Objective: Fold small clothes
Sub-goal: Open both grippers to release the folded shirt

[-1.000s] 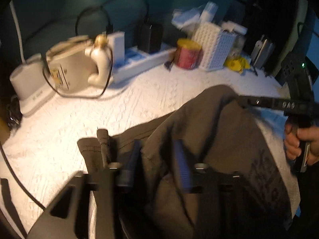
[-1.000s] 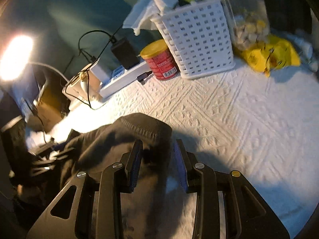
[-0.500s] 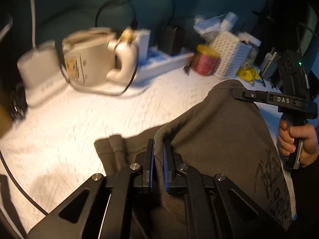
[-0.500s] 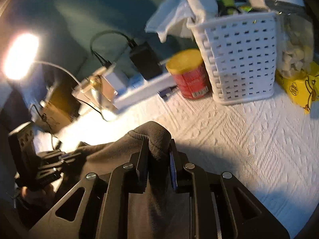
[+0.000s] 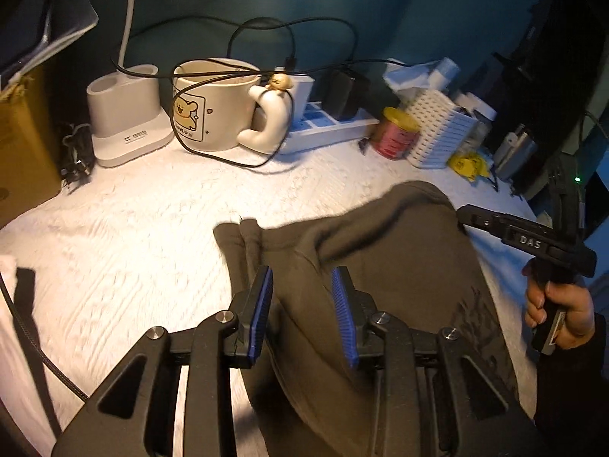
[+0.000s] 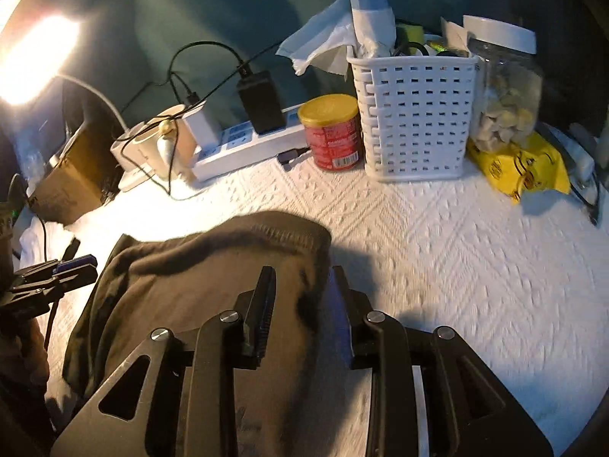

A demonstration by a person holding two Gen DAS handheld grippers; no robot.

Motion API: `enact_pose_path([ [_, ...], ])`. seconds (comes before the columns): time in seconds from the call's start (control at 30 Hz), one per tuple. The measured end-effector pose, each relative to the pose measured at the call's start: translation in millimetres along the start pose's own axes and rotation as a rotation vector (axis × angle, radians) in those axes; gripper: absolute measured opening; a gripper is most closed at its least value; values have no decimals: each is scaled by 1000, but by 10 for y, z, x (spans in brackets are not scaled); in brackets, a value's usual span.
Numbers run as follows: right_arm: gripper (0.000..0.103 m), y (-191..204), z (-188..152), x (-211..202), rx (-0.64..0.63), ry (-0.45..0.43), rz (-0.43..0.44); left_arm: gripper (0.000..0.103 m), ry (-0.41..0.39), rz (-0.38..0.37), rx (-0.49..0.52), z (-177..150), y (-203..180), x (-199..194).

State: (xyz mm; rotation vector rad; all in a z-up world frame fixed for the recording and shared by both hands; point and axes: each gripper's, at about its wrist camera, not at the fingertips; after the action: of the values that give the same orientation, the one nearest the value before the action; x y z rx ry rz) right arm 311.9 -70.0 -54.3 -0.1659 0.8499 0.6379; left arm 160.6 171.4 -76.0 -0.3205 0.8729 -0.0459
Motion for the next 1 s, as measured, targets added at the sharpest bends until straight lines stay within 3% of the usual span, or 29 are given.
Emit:
enact_pose_path([
  [0.37, 31, 205, -510, -345, -4, 28, 16, 32, 51, -22, -55, -569, -56, -255],
  [0.8, 31, 317, -915, -646, -4, 58, 8, 33, 67, -56, -60, -911, -214, -333],
  [0.83, 31, 328, -946, -661, -5, 60, 7, 34, 72, -61, -61, -942, -217, -335],
  [0.93, 31, 369, -1065, -698, -15, 70, -2, 58, 79, -68, -60, -1045, -233, -356],
  [1.0, 31, 383, -1126, -711, -17, 78, -4, 60, 83, -76, -60, -1118, -254, -378],
])
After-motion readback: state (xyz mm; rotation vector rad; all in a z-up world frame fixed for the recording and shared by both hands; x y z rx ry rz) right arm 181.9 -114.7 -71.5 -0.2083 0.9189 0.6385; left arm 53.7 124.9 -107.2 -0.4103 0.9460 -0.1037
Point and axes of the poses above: each gripper's, at about its wrist camera, not at the fingertips, and x roughly the way its jaws point, y to its left, z to its top, and after that the axes turned 2 degrees about -z, right-handed
